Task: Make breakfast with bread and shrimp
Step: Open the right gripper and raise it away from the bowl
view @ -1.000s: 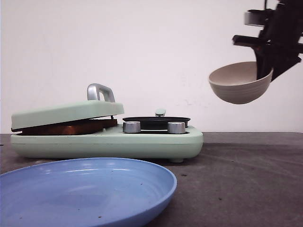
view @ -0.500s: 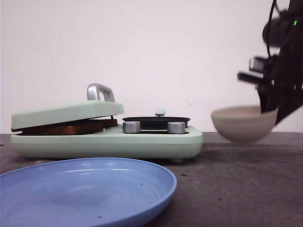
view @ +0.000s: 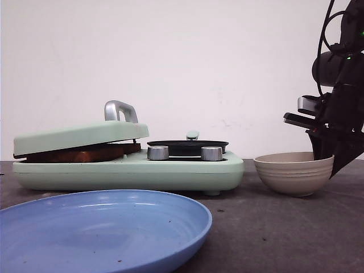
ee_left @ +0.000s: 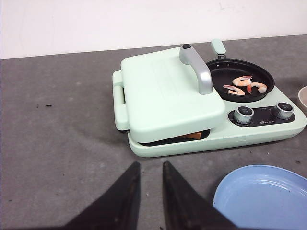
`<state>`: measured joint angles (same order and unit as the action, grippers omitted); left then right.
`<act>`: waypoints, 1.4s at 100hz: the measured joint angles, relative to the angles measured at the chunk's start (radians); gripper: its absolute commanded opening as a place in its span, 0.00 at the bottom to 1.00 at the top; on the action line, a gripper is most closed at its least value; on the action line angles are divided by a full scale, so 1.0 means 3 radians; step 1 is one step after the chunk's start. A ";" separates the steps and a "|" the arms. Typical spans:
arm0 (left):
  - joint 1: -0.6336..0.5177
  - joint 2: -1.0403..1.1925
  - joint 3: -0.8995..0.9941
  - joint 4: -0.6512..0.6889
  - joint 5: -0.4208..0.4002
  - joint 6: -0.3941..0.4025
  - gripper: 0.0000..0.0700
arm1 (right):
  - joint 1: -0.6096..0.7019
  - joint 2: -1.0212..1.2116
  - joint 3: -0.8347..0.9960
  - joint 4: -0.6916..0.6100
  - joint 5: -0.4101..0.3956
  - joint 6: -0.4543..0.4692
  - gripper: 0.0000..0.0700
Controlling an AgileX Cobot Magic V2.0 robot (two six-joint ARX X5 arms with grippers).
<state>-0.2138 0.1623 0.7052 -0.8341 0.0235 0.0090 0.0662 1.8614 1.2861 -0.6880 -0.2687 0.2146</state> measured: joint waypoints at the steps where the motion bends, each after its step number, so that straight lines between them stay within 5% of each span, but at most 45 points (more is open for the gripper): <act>1: 0.0000 0.0000 0.0000 0.0000 0.0000 0.0000 0.04 | 0.0000 0.0000 0.0000 0.0001 0.0001 -0.0001 0.14; 10: 0.0000 0.0000 0.0000 0.0000 0.0000 0.0000 0.04 | 0.0000 0.0004 0.0000 0.0029 0.0020 -0.0004 0.49; 17: 0.0000 0.0000 0.0000 0.0000 0.0000 0.0000 0.04 | 0.0000 0.0004 0.0000 0.0031 0.0023 -0.0017 0.62; 52: 0.0000 0.0000 0.0000 0.0000 0.0000 0.0000 0.04 | -0.0013 -0.0071 0.0000 0.0028 0.0024 -0.0141 0.62; 96: 0.0000 0.0000 0.0000 0.0000 0.0000 -0.0001 0.04 | -0.0029 -0.1268 0.0000 0.0036 0.0022 -0.0202 0.61; 111: 0.0000 0.0000 0.0000 0.0000 0.0000 -0.0001 0.04 | -0.0029 -0.1752 0.0000 0.0037 -0.0069 -0.0203 0.43; 121: 0.0000 0.0000 0.0001 0.0000 0.0000 -0.0001 0.04 | -0.0031 -0.2003 0.0000 0.0005 -0.0230 -0.0202 0.01; 140: 0.0000 0.0000 0.0000 0.0018 0.0000 -0.0004 0.04 | 0.0045 -0.2322 -0.0001 -0.0146 -0.0575 -0.0233 0.00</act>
<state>-0.2138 0.1623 0.7052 -0.8288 0.0235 0.0078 0.0795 1.1648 1.2858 -0.7319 -0.4412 0.1448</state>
